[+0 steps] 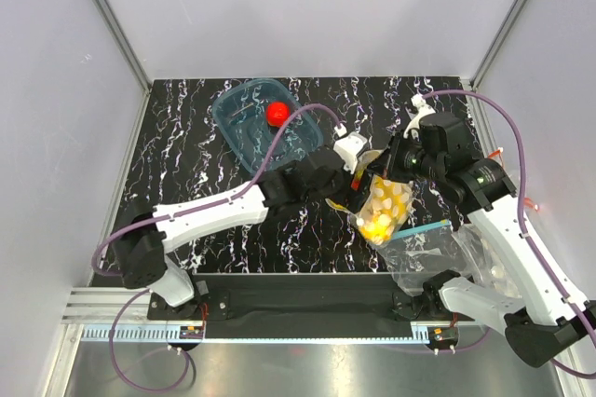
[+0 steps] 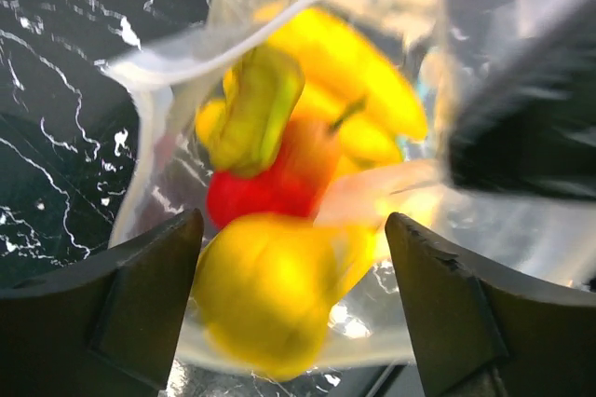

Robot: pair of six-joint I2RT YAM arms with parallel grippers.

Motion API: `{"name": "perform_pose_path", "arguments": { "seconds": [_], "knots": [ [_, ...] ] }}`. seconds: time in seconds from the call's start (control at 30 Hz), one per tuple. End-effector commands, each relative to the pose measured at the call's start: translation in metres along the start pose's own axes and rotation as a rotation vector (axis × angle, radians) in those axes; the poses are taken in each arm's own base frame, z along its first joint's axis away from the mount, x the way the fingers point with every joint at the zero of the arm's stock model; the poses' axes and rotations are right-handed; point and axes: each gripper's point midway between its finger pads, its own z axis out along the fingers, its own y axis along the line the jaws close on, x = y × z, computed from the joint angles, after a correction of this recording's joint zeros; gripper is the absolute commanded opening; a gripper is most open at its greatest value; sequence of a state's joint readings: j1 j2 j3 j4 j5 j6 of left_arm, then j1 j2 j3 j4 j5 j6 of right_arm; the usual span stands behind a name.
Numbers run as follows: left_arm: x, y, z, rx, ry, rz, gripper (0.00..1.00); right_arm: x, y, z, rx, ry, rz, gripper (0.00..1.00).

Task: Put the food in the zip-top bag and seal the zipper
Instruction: Place the fake fruit in the zipper food storage bag, then adjust the zipper food storage bag at the center of the board.

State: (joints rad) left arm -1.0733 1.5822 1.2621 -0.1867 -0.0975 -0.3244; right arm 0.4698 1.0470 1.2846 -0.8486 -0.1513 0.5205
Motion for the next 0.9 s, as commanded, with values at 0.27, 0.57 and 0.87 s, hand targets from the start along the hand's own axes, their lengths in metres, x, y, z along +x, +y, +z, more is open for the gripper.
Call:
{"name": "perform_pose_path", "arguments": {
  "seconds": [0.27, 0.57, 0.87],
  "knots": [
    [-0.057, -0.016, -0.076, 0.077, -0.169, 0.005, 0.94, -0.010, 0.016, 0.000, -0.082, -0.077, 0.033, 0.00],
    [-0.041, -0.006, -0.108, 0.048, -0.161, -0.016, 0.95, -0.013, 0.016, 0.005, -0.097, -0.114, 0.070, 0.00],
    [0.010, -0.028, -0.104, 0.081, -0.084, -0.096, 0.95, -0.017, 0.013, 0.012, -0.093, -0.150, 0.103, 0.00]
  ]
}}
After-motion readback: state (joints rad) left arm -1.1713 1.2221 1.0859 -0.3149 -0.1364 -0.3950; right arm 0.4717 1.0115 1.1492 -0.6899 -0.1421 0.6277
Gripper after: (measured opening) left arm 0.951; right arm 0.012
